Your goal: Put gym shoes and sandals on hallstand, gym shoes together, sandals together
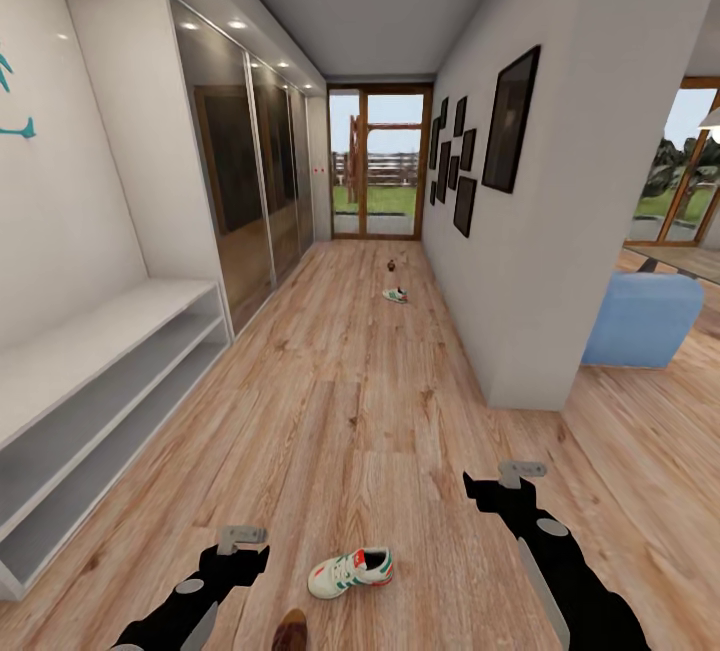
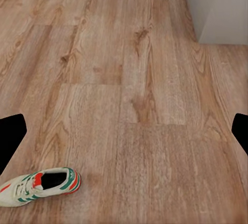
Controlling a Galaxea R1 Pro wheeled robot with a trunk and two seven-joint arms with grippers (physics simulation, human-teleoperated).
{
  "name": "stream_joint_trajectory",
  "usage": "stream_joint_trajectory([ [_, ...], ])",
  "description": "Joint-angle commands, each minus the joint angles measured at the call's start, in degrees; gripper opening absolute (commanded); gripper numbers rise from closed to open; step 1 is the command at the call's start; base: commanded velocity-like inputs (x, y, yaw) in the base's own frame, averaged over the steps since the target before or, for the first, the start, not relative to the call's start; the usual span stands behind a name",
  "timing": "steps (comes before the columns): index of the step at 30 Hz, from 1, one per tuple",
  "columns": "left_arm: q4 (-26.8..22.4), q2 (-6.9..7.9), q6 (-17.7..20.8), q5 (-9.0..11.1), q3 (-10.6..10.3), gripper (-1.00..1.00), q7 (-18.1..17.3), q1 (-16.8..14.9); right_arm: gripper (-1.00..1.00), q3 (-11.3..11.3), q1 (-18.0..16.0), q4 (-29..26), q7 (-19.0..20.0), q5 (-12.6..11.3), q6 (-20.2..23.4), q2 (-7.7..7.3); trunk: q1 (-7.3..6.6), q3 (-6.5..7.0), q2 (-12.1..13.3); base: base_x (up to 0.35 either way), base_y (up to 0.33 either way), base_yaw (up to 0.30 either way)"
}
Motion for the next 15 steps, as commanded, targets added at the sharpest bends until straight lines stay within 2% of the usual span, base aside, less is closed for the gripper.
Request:
stream_joint_trajectory([
  [1,0.06,0.02,-0.24,0.02,-0.10,1.00,-0.07,-0.04,1.00,-0.01,-0.02,0.01,0.05,-0.33,0.27,-0.01,0.22,-0.24,-0.45,0.000,0.000,0.000],
  [15,0.02,0.06,-0.19,0.10,-0.11,1.00,-0.07,-0.04,1.00,-0.05,-0.02,2.30,0.12,-0.44,0.19,-0.01,3.30,-2.76,-6.06,0.000,0.000,0.000],
])
